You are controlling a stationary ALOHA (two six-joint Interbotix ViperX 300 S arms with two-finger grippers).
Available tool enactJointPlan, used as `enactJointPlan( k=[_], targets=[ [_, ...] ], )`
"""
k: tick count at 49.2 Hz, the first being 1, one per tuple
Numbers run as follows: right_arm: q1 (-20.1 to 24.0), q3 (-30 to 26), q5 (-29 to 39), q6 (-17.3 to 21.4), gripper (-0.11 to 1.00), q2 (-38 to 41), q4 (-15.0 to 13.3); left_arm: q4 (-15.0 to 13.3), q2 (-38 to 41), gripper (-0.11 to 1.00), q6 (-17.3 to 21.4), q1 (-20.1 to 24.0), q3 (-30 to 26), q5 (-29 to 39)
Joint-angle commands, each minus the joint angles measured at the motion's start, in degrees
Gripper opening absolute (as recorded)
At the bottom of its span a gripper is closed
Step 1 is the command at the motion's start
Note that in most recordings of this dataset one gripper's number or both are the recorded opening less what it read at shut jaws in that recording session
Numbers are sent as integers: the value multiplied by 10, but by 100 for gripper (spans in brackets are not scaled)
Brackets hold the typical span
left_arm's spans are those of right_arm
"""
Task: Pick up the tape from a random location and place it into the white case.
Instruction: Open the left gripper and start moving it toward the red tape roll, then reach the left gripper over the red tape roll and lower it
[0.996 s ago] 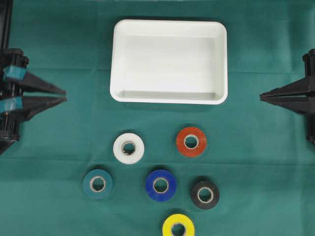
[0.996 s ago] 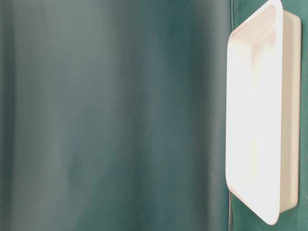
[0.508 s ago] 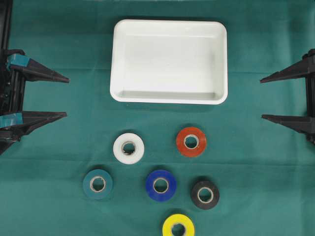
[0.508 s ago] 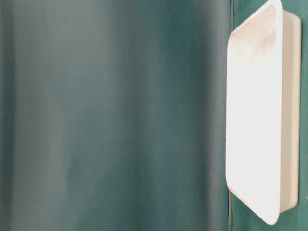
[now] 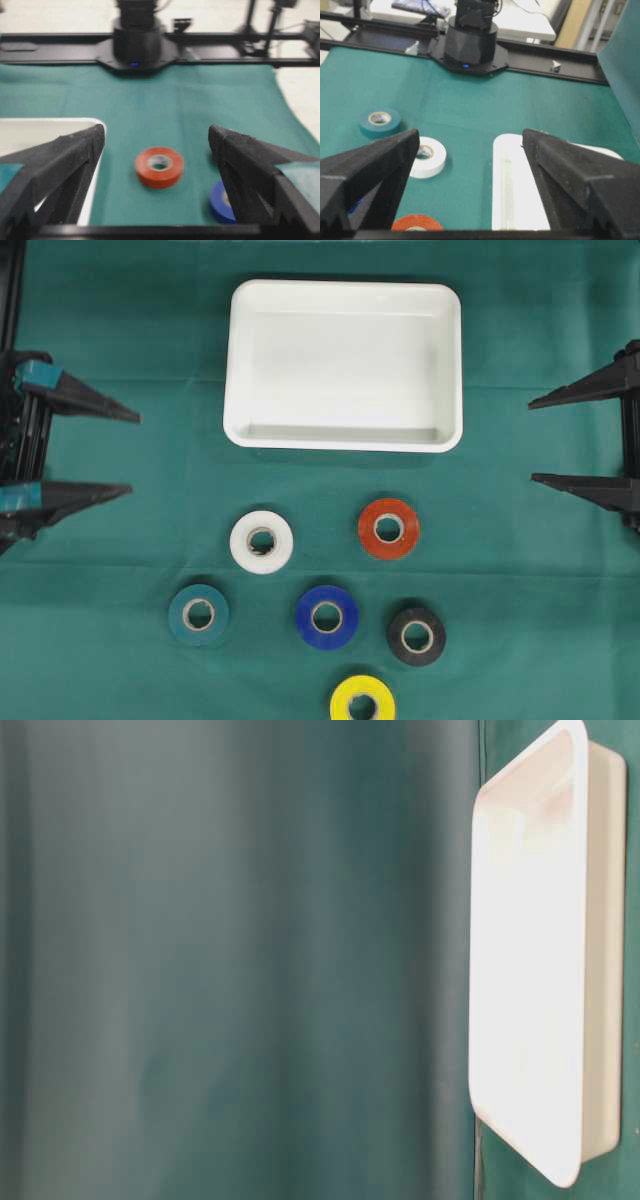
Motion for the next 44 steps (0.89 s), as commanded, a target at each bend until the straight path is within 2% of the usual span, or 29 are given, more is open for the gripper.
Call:
enactJointPlan(
  k=[1, 25, 32, 44],
  targets=[
    [-1, -16, -4, 1, 92, 5, 0, 0, 4, 100, 0, -18, -15, -3],
    [0, -16, -4, 1, 92, 10, 0, 0, 15, 100, 0, -22, -20, -14],
    [0, -16, -4, 1, 92, 13, 1, 0, 61, 100, 4, -22, -41, -32],
    [0, -19, -5, 1, 92, 22, 0, 0, 170, 100, 6, -15, -115, -47]
  ],
)
